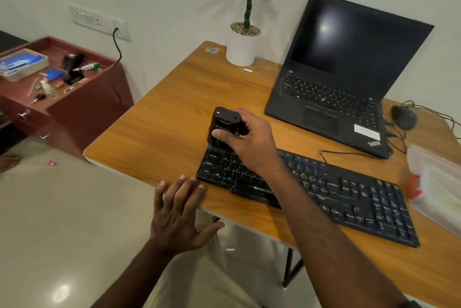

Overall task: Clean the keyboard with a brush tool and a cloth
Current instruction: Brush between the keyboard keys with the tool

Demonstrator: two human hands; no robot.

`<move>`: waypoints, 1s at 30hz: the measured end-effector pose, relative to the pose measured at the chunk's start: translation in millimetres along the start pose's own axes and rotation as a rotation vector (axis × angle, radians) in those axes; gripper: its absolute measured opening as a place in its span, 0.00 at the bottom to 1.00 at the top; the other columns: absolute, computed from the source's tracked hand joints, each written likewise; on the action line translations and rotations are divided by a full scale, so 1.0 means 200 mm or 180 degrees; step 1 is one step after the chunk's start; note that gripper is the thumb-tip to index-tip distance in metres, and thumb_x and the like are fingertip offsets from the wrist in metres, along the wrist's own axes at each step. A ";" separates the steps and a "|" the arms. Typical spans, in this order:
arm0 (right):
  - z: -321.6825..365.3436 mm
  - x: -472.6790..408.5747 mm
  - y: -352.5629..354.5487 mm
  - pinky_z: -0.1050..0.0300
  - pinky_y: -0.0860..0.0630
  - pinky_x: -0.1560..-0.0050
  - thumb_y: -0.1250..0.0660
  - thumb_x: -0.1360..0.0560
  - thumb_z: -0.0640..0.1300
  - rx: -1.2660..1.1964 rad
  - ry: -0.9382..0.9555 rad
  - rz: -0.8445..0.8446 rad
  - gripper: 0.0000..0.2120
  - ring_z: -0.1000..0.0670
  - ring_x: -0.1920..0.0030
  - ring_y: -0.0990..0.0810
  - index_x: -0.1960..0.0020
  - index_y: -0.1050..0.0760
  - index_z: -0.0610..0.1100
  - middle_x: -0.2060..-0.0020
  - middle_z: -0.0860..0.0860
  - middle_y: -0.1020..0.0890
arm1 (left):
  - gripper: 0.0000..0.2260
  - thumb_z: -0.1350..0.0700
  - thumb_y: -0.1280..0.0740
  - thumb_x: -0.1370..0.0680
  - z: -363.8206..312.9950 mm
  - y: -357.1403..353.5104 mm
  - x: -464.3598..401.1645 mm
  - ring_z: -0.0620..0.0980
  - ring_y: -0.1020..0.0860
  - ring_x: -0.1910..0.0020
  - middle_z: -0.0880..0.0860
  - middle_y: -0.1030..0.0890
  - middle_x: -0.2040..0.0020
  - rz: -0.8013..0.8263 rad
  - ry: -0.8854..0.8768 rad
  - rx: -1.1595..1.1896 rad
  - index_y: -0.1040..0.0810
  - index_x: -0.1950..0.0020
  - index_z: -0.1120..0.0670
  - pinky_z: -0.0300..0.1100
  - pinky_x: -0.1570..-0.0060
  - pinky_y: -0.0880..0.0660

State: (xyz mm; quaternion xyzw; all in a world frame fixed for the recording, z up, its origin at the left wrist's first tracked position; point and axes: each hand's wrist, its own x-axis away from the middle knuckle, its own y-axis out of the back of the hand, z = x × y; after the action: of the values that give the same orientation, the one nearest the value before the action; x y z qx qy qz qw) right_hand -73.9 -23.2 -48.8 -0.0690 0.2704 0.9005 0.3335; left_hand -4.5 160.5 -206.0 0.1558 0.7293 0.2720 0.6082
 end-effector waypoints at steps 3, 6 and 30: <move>-0.02 -0.01 0.05 0.56 0.23 0.58 0.24 0.27 0.47 0.0117 -0.0058 0.0081 0.11 0.55 0.59 0.23 0.47 0.20 0.46 0.57 0.54 0.19 | 0.41 0.29 0.31 0.31 -0.01 0.01 -0.01 0.59 0.29 0.32 0.58 0.27 0.34 0.0023 0.0097 0.0024 0.30 0.31 0.59 0.59 0.29 0.39; -0.04 -0.02 0.13 0.54 0.24 0.58 0.23 0.28 0.46 0.0069 -0.0081 0.0162 0.08 0.55 0.60 0.24 0.52 0.21 0.49 0.60 0.54 0.20 | 0.41 0.29 0.34 0.30 -0.02 0.01 -0.02 0.59 0.28 0.33 0.58 0.27 0.34 0.0053 0.0150 -0.0036 0.31 0.29 0.58 0.58 0.28 0.40; -0.04 -0.03 0.10 0.55 0.22 0.57 0.23 0.28 0.43 -0.0257 0.0064 0.0215 0.08 0.48 0.58 0.20 0.51 0.21 0.47 0.59 0.53 0.18 | 0.38 0.28 0.32 0.32 -0.03 0.04 -0.06 0.60 0.27 0.35 0.58 0.26 0.36 0.0121 0.0151 -0.0122 0.27 0.29 0.51 0.60 0.32 0.37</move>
State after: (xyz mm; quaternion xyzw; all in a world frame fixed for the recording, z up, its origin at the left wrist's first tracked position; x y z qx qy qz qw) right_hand -82.2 -43.8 -43.7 -0.0822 0.2393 0.9207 0.2971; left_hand -8.8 159.6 -191.7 0.1514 0.7350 0.3011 0.5883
